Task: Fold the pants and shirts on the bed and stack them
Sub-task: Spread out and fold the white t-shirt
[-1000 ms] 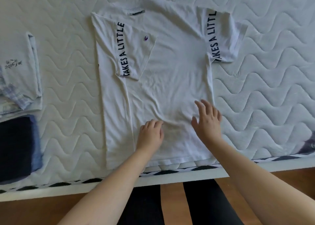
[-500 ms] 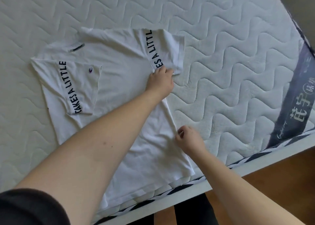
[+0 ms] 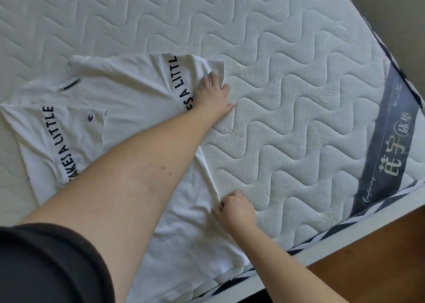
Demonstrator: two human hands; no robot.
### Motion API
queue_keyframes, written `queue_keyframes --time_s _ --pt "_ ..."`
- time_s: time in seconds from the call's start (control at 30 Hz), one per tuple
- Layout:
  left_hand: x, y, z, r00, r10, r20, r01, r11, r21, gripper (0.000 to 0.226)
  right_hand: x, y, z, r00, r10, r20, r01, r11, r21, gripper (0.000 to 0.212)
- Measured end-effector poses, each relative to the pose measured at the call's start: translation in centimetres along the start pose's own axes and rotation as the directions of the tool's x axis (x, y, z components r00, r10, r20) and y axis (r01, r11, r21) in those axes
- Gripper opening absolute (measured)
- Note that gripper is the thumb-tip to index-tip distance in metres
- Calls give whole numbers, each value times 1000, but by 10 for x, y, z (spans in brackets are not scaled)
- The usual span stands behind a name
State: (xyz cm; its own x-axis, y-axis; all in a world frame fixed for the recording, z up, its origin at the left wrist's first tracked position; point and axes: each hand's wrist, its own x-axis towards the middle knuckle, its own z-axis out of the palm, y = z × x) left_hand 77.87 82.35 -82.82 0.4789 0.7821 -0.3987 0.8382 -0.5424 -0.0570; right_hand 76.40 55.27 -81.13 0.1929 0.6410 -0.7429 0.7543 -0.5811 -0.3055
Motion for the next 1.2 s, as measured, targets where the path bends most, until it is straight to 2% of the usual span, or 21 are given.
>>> queue_keyframes --time_s 0.1,0.2,0.3,0.33,0.4,0.47,0.57,0.7,0.83,0.9,1.03,1.13,1.2 --pt "-3 -2 -3 988 -157 -11 153 978 -139 61 0 2 1 999 -19 32 20 999 -46 28" --pt "-9 -11 -5 976 -214 36 215 932 -292 46 -6 5 3 994 -28 108 41 992 -120 27" --pt "-18 -27 -8 986 -163 17 154 885 -438 59 -17 0 7 993 -56 108 71 987 -143 20" --pt "-21 -34 -9 990 -142 15 129 842 -523 63 -21 -3 9 993 -66 103 79 989 -128 16" --pt "-28 -52 -13 993 -116 -24 69 728 -683 66 -29 -11 13 993 -72 90 80 993 -91 25" --pt "-35 -74 -19 988 -114 -105 -4 658 -753 68 -38 -19 17 995 -85 50 89 992 -92 24" --pt "-51 -113 -28 968 -178 -178 -40 588 -808 70 -49 -37 26 993 -120 0 119 986 -119 7" --pt "-86 -172 -30 903 -383 -193 -34 386 -922 69 -61 -67 44 984 -177 29 180 970 -163 23" --pt "-123 -220 -13 796 -593 -124 25 237 -971 66 -73 -97 66 969 -240 56 246 947 -208 17" --pt "-138 -240 -1 762 -641 -91 61 211 -976 68 -76 -110 80 964 -257 72 267 937 -225 22" --pt "-157 -273 19 754 -656 -19 131 178 -975 79 -81 -124 106 957 -271 99 288 920 -266 61" --pt "-165 -287 35 773 -634 35 209 202 -957 82 -86 -124 125 959 -275 63 280 905 -320 69" --pt "-169 -290 44 799 -595 87 247 193 -950 71 -90 -122 135 963 -264 50 264 892 -368 70"
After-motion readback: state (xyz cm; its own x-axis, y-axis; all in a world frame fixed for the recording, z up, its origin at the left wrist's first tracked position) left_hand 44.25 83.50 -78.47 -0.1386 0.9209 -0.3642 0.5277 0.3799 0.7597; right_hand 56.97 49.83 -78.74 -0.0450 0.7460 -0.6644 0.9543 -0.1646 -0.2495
